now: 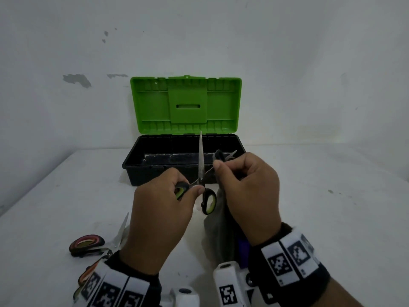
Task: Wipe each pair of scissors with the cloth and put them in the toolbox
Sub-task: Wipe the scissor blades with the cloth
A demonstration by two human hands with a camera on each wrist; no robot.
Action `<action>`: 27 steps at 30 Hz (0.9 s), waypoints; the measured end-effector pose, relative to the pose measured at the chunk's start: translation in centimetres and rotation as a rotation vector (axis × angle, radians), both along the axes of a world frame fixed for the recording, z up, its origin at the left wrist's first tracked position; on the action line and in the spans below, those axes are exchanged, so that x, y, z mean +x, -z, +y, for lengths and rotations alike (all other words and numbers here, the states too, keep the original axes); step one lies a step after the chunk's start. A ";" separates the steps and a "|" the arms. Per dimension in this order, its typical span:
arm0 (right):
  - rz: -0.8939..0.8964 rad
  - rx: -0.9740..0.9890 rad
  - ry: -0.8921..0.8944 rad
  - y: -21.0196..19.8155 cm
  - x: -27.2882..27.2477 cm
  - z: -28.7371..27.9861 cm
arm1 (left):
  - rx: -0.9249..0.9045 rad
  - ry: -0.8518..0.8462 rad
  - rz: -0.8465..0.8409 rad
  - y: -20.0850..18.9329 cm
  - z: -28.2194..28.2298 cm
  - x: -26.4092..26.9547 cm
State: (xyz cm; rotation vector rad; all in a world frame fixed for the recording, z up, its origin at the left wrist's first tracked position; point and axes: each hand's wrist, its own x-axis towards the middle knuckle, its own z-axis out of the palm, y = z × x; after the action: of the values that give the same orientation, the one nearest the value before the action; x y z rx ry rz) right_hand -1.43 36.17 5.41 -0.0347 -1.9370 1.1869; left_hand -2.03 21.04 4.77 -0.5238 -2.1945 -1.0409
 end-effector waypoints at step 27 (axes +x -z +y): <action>-0.035 -0.107 -0.028 -1.0 0.3 1.3 | 0.065 0.060 -0.009 0.0 -0.3 0.4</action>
State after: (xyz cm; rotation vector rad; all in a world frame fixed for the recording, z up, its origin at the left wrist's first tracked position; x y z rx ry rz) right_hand -1.09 37.50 6.39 -0.0854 -1.9080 1.3158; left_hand -1.61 20.77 4.80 -0.5594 -2.1566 -1.1439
